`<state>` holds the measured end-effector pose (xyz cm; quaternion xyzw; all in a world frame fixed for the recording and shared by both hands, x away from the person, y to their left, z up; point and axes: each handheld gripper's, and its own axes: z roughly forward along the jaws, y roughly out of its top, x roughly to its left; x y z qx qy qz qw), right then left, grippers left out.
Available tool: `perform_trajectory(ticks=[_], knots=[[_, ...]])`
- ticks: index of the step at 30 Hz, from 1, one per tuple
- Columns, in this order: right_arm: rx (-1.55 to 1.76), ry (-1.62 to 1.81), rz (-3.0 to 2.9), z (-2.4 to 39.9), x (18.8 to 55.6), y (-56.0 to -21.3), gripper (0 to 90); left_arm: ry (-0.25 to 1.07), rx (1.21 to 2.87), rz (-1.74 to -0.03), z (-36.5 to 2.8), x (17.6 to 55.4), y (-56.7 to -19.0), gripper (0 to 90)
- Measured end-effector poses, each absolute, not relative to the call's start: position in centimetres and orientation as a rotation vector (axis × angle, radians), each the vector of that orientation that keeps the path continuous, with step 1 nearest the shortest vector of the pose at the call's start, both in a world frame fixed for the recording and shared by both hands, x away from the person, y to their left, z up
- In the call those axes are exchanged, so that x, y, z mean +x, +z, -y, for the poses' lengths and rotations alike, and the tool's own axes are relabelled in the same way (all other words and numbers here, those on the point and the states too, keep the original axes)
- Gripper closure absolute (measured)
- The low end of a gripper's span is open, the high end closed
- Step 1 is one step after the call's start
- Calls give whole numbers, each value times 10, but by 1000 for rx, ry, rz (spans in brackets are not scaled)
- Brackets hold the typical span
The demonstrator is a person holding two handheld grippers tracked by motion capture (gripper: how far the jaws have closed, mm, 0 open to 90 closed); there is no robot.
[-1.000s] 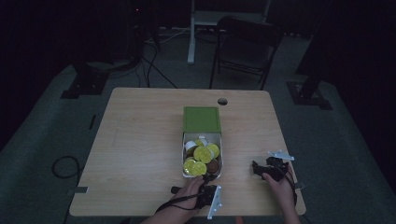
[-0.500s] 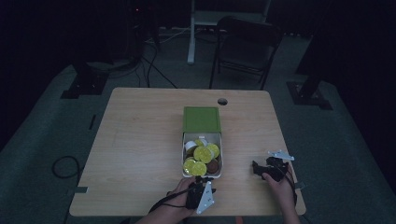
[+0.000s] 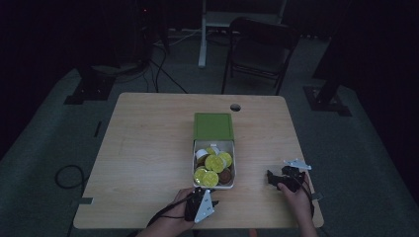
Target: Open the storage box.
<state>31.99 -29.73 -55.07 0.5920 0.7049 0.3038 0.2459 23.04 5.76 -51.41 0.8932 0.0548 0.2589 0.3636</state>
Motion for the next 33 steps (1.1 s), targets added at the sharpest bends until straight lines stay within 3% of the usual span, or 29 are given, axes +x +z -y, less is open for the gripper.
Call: perform_trajectory(ticks=[33], knots=[[1616,829,-1923,297,320,-551,103,644,2270,-423,-146,238,-530,573]])
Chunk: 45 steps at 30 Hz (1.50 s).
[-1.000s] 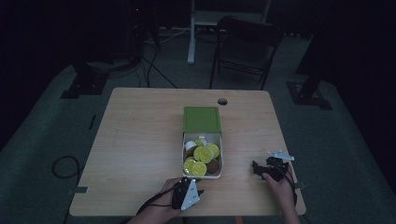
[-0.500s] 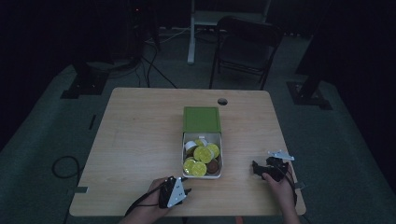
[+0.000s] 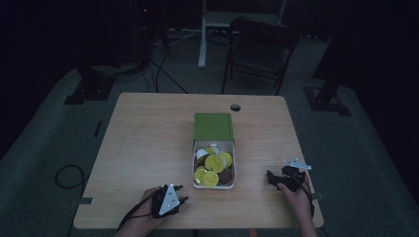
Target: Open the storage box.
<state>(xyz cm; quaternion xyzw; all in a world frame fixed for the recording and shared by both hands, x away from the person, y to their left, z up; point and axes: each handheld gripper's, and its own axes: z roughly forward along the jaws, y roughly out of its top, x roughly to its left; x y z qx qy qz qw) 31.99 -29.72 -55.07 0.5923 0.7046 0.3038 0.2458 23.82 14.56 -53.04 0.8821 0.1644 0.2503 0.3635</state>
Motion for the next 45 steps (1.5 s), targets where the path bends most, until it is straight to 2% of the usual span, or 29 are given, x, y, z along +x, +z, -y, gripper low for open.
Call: perform_trajectory(ticks=[20,33,36,39,40,42,43,45], knots=[[1616,829,-1923,297,320,-551,103,653,2170,-662,-197,259,-534,574],[1616,829,-1923,297,320,-551,102,640,2034,-858,-225,271,-540,566],[1616,829,-1923,297,320,-551,102,631,2011,-900,-232,273,-540,521],[1616,829,-1923,297,320,-551,102,651,1947,-962,-238,275,-540,435],[1616,829,-1923,297,320,-551,102,647,1928,-976,-240,277,-540,382],[1616,829,-1922,297,320,-551,102,626,1917,-988,-243,278,-540,366],[1616,829,-1923,297,320,-551,102,632,1914,-989,-245,279,-540,322],[1616,829,-1923,297,320,-551,103,622,1910,-1001,-249,279,-540,290]])
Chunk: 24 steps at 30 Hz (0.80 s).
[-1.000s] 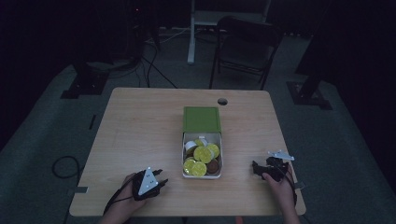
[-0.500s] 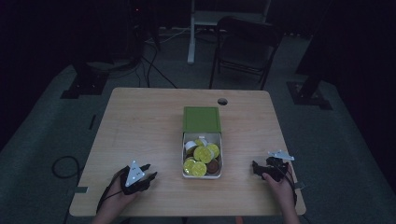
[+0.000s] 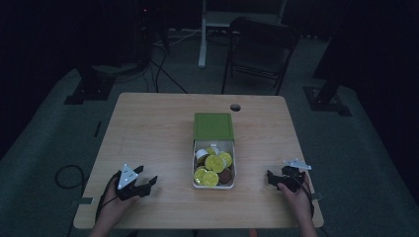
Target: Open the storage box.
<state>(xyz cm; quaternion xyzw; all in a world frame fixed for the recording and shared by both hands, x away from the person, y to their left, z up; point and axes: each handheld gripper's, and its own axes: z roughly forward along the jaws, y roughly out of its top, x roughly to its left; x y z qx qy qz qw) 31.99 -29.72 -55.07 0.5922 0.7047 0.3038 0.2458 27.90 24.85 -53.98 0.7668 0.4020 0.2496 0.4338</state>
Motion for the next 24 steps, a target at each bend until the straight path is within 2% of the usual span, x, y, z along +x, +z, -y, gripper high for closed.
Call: perform_trajectory(ticks=[1,3,7,16,24], knots=[[1616,829,-1923,297,320,-551,103,611,1902,-1017,-250,279,-540,290],[1616,829,-1923,297,320,-551,102,594,1888,-1052,-254,279,-540,214],[1616,829,-1923,297,320,-551,102,574,1897,-1080,-260,278,-540,146],[1616,829,-1923,297,320,-551,102,578,1959,-1103,-268,277,-541,143],[1616,829,-1923,297,320,-551,102,595,2040,-1103,-268,280,-542,102]])
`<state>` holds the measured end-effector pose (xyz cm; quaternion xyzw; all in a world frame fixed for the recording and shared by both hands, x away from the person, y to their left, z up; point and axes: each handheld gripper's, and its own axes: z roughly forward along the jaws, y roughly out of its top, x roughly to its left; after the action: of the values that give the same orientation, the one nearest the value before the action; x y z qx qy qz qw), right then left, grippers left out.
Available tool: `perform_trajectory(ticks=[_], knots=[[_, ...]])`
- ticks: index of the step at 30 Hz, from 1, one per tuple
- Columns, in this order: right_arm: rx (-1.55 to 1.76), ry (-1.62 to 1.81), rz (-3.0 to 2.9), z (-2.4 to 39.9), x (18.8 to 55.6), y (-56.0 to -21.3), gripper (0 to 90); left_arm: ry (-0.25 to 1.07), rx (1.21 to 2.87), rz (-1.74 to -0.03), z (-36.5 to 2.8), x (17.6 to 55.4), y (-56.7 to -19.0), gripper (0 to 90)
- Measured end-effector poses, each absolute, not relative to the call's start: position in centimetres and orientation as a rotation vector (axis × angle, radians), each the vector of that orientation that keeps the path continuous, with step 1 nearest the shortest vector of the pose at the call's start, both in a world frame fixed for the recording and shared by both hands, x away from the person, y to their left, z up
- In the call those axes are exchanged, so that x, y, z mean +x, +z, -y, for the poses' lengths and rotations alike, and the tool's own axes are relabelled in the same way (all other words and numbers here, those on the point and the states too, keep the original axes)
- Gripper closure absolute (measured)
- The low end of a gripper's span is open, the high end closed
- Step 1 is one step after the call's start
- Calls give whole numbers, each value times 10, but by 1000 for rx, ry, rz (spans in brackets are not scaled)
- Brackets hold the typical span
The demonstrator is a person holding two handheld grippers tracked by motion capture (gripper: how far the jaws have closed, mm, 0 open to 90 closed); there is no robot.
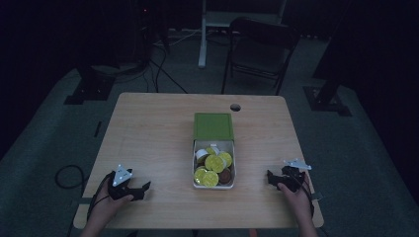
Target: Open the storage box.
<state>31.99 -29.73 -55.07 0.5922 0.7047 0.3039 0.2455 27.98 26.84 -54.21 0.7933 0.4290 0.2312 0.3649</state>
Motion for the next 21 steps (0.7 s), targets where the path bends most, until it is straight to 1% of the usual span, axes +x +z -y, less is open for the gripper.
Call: perform_trajectory(ticks=[5,7,10,21], knots=[[1617,829,-1924,297,320,-551,102,603,2078,-1124,-269,284,-543,99],[1616,829,-1924,297,320,-551,102,604,2120,-1119,-269,285,-544,99],[1612,831,-1928,297,321,-551,102,581,2144,-1119,-267,286,-545,99],[1596,837,-1944,297,322,-551,102,511,2106,-1208,-270,290,-546,92]])
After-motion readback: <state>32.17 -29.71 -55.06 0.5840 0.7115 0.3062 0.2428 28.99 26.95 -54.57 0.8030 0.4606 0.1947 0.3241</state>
